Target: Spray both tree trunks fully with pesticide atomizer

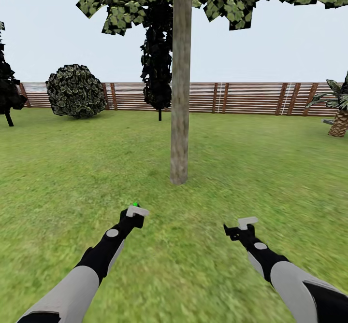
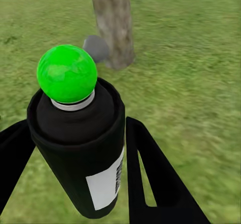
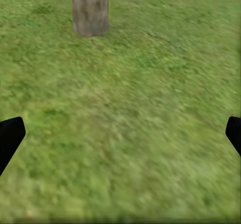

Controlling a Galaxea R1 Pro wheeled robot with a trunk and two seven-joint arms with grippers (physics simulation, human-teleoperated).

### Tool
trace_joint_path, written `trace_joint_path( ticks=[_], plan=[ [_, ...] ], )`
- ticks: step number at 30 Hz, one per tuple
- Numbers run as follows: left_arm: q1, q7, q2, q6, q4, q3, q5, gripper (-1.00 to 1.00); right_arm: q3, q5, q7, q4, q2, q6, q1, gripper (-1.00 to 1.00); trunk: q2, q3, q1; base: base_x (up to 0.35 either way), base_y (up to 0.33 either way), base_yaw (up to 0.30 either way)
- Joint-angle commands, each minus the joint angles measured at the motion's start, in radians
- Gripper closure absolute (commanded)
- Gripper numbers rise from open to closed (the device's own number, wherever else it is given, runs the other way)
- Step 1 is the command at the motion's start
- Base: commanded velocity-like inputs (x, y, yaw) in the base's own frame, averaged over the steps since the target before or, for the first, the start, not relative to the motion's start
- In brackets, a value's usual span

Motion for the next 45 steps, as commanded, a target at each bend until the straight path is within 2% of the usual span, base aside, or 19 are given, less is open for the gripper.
trace_joint_path(
  ticks=[1,6,8,9,11,14,16,20,22,33,45],
  plan=[
    [0.000,0.005,0.000,-0.003,0.001,0.001,0.007,1.00,0.000,-0.001,-0.003,0.007,0.001,-0.002,0.000,-1.00,0.000,0.000,0.000,0.000,0.000,0.000],
    [0.000,-0.014,0.001,-0.013,0.004,0.001,0.063,1.00,-0.001,-0.003,-0.006,0.020,0.001,-0.004,0.000,-1.00,0.000,0.000,0.000,0.000,0.000,0.000],
    [0.000,-0.064,0.001,-0.016,0.002,-0.001,0.074,1.00,-0.001,-0.003,-0.006,0.022,0.000,-0.004,0.000,-1.00,0.000,0.000,0.000,0.000,0.000,0.000],
    [0.000,-0.113,0.001,-0.018,0.000,-0.001,0.078,1.00,-0.001,-0.003,-0.007,0.023,0.000,-0.003,0.000,-1.00,0.000,0.000,0.000,0.000,0.000,0.000],
    [0.000,-0.173,0.001,-0.029,-0.002,-0.001,0.081,1.00,-0.001,-0.003,-0.007,0.023,0.000,-0.003,0.000,-1.00,0.000,0.000,0.000,0.000,0.000,0.000],
    [0.000,-0.208,0.001,-0.054,-0.004,0.002,0.084,1.00,-0.001,-0.002,-0.008,0.024,-0.001,0.000,0.000,-1.00,0.000,0.000,0.000,0.000,0.000,0.000],
    [0.000,-0.192,0.001,-0.059,-0.005,0.004,0.085,1.00,-0.001,-0.001,-0.006,0.024,-0.001,0.000,0.000,-1.00,0.000,0.000,0.000,0.000,0.000,0.000],
    [0.000,-0.107,0.002,-0.066,-0.007,0.005,0.087,1.00,0.000,0.001,-0.004,0.027,0.000,-0.002,0.000,-1.00,0.000,0.000,0.000,0.000,0.000,0.000],
    [0.000,-0.094,0.003,-0.068,-0.005,0.005,0.092,1.00,0.000,0.002,-0.004,0.027,-0.001,-0.002,0.000,-1.00,0.000,0.000,0.000,0.000,0.000,0.000],
    [0.000,-0.087,0.008,-0.070,0.011,0.006,0.140,1.00,0.000,0.003,-0.004,0.028,0.000,-0.002,0.000,-1.00,0.000,0.000,0.000,0.007,0.000,0.000],
    [0.000,-0.086,0.007,-0.070,0.011,0.004,0.146,1.00,0.000,0.003,-0.005,0.037,0.000,-0.002,0.000,-1.00,0.000,0.000,0.000,0.291,0.000,0.000]
  ],
)
